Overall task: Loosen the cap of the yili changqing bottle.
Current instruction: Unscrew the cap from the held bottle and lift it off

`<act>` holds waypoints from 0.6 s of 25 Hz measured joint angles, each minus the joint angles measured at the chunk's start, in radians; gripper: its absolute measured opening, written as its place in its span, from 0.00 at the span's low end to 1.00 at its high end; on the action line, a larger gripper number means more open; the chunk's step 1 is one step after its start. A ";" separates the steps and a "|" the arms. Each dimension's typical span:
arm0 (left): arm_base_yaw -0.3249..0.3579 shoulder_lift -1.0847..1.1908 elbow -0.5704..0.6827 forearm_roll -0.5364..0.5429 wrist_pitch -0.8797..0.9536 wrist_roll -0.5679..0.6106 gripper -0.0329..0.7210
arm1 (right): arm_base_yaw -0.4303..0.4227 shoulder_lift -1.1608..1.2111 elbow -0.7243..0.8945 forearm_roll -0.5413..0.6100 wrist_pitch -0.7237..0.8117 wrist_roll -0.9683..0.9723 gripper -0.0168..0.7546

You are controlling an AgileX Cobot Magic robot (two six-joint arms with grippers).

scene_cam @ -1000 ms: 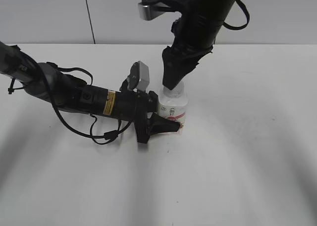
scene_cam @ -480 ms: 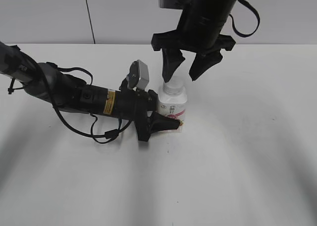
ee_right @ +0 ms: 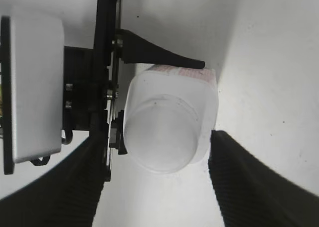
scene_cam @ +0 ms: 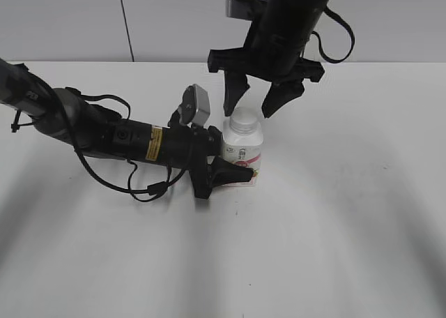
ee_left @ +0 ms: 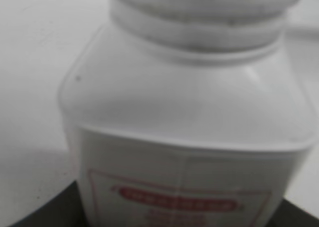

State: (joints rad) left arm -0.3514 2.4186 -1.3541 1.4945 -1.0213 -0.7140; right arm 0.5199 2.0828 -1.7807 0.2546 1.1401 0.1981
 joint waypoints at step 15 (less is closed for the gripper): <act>0.000 0.000 0.000 -0.001 0.001 0.000 0.56 | 0.000 0.003 0.000 0.004 -0.035 0.006 0.68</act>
State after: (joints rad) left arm -0.3514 2.4186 -1.3541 1.4935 -1.0202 -0.7140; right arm 0.5199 2.0859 -1.7807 0.2585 1.1051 0.2039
